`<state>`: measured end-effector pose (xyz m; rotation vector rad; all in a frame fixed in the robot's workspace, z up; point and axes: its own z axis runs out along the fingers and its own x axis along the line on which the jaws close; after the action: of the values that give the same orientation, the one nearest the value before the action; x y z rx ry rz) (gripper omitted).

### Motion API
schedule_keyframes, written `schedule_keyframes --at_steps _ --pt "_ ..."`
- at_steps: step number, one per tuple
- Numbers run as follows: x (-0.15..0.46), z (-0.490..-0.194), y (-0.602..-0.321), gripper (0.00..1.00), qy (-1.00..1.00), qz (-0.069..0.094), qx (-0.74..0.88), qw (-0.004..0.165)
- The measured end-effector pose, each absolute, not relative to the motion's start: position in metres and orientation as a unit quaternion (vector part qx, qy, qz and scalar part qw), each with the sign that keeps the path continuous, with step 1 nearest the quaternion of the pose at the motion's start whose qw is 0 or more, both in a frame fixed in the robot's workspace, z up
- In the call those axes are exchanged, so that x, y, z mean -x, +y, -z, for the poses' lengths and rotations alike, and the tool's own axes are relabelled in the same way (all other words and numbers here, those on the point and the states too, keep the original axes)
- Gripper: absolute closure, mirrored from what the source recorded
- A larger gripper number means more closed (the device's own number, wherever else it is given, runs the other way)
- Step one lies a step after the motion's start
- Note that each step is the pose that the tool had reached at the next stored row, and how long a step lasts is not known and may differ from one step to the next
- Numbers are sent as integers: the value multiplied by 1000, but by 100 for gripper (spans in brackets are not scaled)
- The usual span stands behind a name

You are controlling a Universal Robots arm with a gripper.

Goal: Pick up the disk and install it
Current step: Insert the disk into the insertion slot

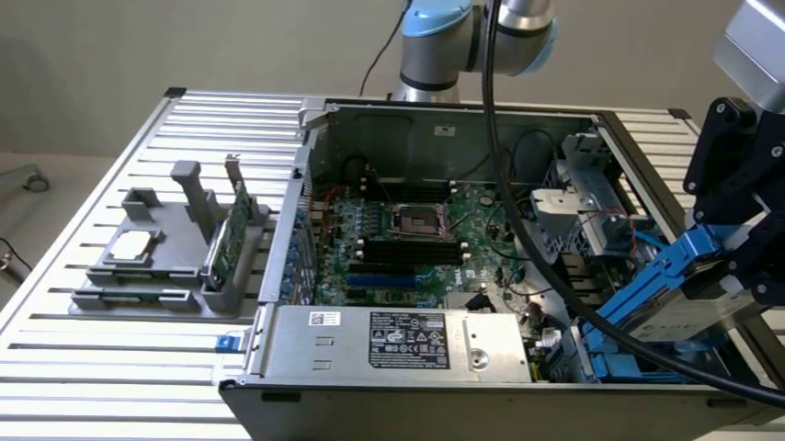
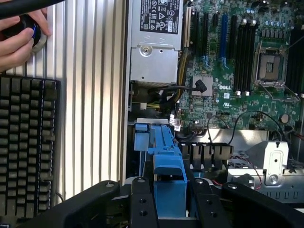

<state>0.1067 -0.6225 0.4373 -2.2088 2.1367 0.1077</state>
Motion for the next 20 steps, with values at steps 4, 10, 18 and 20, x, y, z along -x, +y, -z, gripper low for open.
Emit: schedule_keyframes --at_steps 4,10,18,20 --pt "-107 -434 -622 68 695 -35 717 33" --pt "-107 -430 -621 68 696 -35 717 33" --pt "-107 -424 -621 68 696 -35 716 33" --pt "-107 -423 -621 68 696 -35 716 33"
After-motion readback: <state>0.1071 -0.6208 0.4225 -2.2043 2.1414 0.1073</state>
